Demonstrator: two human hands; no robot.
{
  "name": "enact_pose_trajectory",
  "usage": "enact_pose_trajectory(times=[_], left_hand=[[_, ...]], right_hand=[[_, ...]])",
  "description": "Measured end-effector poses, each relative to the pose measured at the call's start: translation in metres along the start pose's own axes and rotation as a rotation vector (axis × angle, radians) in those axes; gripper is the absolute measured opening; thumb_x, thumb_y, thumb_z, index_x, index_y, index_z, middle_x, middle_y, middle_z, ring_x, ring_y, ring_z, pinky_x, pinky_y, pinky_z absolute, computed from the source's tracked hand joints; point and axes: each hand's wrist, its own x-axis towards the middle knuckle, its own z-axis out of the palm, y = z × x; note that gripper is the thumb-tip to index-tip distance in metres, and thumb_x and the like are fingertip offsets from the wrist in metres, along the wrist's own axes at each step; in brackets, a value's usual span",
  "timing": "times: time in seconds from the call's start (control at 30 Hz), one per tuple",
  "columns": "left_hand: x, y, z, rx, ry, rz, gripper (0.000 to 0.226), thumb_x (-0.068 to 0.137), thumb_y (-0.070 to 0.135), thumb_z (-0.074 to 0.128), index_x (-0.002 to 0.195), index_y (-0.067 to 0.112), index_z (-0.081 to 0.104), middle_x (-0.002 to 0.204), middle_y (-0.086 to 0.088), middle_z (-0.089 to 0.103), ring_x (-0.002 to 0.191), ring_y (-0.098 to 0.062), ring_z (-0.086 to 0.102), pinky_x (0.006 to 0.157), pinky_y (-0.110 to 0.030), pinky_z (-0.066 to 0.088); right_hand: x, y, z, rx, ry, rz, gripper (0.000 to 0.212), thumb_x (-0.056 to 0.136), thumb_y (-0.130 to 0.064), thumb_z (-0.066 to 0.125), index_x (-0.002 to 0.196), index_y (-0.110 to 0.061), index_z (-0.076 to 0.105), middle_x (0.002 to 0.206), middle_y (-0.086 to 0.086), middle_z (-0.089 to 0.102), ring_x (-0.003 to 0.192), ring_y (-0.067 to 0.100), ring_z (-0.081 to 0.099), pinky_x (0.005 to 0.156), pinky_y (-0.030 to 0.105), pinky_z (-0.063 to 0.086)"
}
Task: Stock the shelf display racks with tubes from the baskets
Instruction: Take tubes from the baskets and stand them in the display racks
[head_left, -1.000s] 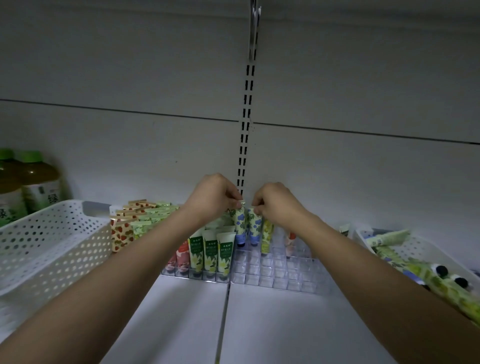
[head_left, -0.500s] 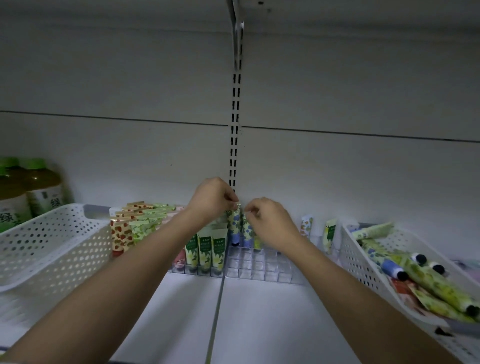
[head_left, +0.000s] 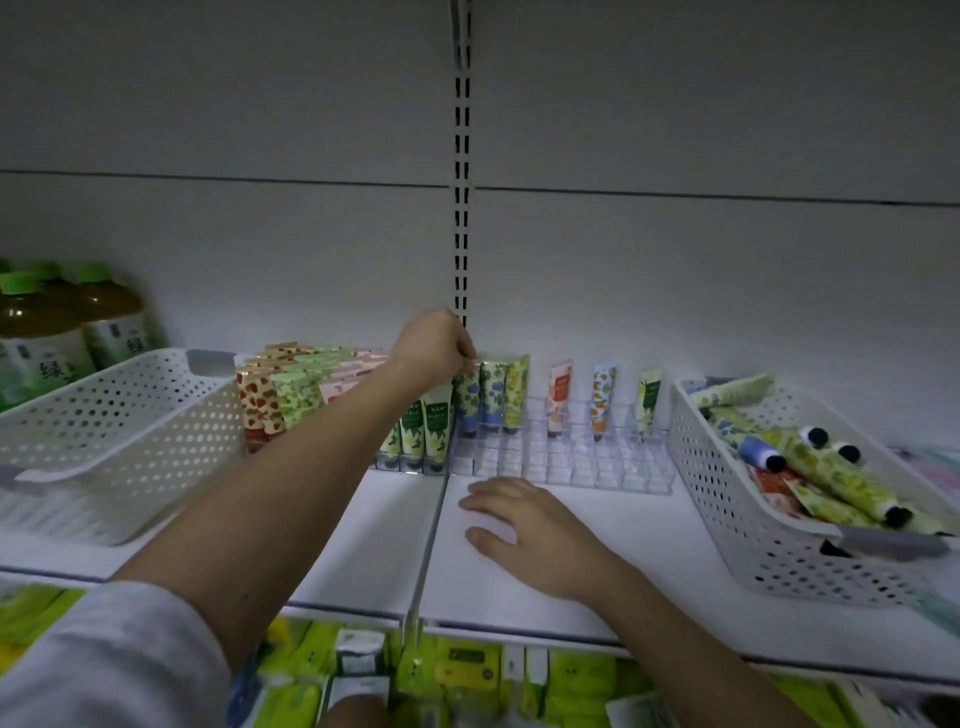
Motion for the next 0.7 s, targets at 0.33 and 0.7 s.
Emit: enact_pose_trajectory(times=[0.33, 0.7], left_hand=[[0.001, 0.005, 0.010, 0.084, -0.044, -0.054, 0.016, 0.088, 0.013, 0.069, 0.103, 0.012, 0.076, 0.109, -0.005, 0.073, 0.097, -0.019, 0.066, 0.092, -0.031, 0.051], [-0.029, 0.077, 0.012, -0.326, 0.239, 0.188, 0.029, 0.092, 0.036, 0.058, 0.119, 0.028, 0.065, 0.110, 0.007, 0.066, 0.097, -0.012, 0.059, 0.074, -0.022, 0.037]], right_hand=[[0.000, 0.006, 0.011, -0.084, -0.025, 0.011, 0.055, 0.096, -0.057, 0.043, 0.146, -0.034, 0.041, 0.158, -0.013, 0.029, 0.145, 0.006, 0.018, 0.114, 0.021, 0.009], [-0.020, -0.021, -0.084, 0.275, 0.527, -0.001, 0.023, 0.091, -0.013, 0.059, 0.112, -0.017, 0.068, 0.104, -0.001, 0.066, 0.089, 0.011, 0.060, 0.079, 0.026, 0.051]])
